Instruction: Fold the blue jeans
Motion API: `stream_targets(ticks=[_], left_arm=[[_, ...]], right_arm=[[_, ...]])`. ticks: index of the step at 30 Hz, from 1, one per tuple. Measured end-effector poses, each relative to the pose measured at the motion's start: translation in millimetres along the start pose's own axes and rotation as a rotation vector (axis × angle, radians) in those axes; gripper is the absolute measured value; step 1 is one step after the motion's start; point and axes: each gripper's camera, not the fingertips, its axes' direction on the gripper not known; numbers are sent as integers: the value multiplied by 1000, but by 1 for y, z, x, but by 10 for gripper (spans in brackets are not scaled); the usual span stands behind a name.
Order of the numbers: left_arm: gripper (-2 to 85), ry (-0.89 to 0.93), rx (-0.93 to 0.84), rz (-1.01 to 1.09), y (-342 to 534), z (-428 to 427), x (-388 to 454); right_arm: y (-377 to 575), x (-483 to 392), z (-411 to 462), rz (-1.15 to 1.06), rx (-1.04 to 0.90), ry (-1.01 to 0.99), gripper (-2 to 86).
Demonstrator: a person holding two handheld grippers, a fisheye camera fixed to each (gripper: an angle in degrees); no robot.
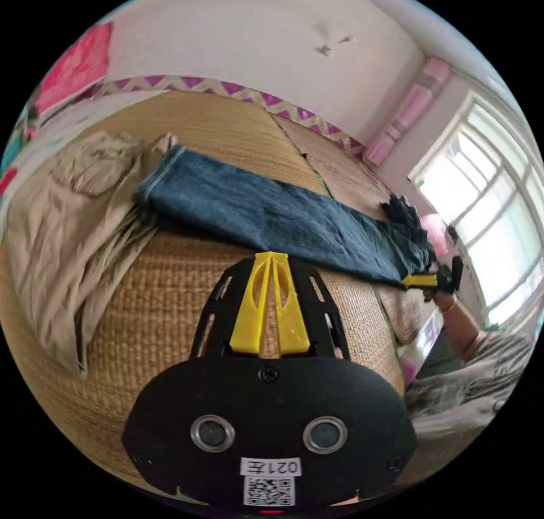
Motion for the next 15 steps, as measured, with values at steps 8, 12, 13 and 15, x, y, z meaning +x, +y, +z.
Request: stream_targets(ticks=[8, 12, 13, 15], left_arm=[[94, 279, 145, -521, 59, 23, -142], [127, 240, 238, -598, 62, 25, -166], [128, 211, 242, -601, 59, 26, -169], [125, 195, 248, -612, 57, 31, -175]], right_arm=[[73, -16, -42, 161, 249, -51, -7], [118, -24, -50, 244, 316, -111, -6], [134, -27, -53, 266, 333, -124, -6], [157, -32, -58, 304, 352, -116, -6]])
